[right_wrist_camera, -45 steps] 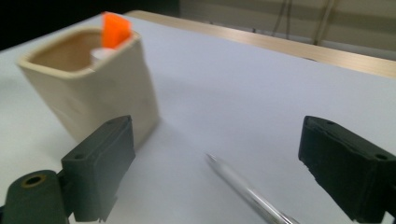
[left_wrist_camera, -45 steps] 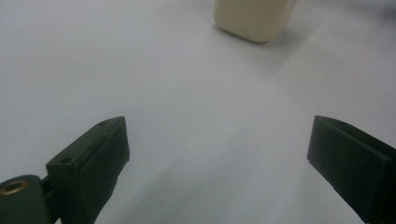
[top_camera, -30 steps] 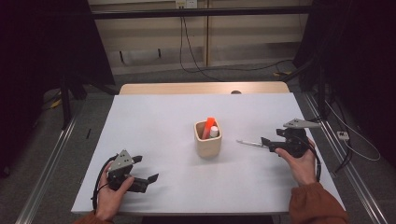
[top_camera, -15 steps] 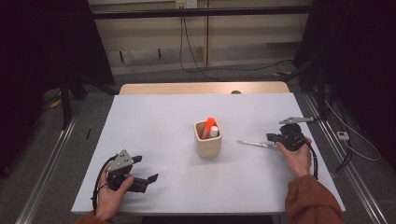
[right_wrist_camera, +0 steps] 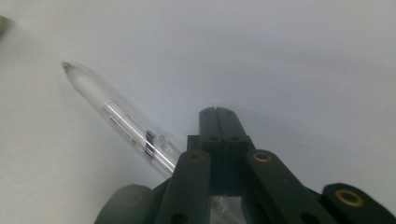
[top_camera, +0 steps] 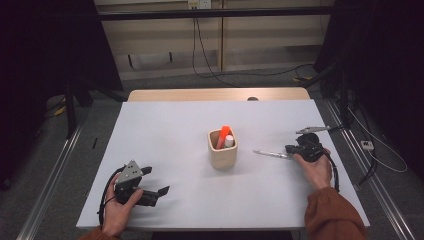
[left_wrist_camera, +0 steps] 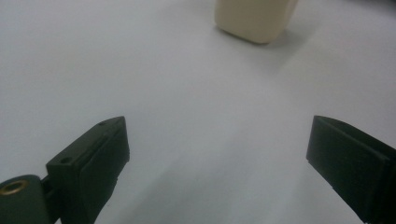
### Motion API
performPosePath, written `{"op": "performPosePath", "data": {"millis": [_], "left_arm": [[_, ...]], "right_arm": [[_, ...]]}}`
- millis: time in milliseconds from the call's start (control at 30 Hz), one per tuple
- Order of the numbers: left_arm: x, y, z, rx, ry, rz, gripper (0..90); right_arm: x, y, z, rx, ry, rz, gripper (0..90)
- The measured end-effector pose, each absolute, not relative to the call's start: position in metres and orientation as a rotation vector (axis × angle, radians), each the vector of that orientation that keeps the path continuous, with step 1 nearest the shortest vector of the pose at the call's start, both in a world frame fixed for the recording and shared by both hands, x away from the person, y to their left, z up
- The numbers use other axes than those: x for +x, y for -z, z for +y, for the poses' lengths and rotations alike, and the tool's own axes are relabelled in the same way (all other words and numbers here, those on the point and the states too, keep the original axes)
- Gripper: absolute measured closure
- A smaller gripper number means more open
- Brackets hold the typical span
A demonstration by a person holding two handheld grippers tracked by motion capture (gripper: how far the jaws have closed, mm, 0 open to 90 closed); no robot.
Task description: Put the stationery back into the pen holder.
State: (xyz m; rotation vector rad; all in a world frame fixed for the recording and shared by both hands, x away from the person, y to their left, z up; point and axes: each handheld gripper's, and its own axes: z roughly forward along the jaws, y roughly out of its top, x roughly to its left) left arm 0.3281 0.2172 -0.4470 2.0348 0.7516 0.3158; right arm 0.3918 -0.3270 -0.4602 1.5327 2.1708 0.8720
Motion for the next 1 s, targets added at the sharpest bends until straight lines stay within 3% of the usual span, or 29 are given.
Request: {"op": "performPosePath", "data": {"millis": [1000], "left_arm": [[0.327,0.447,0.219,2.038,-0.308,0.755,5.7]], "right_arm": [[0.374,0.456,-0.320,1.470,-0.790,2.233,90.0]]}}
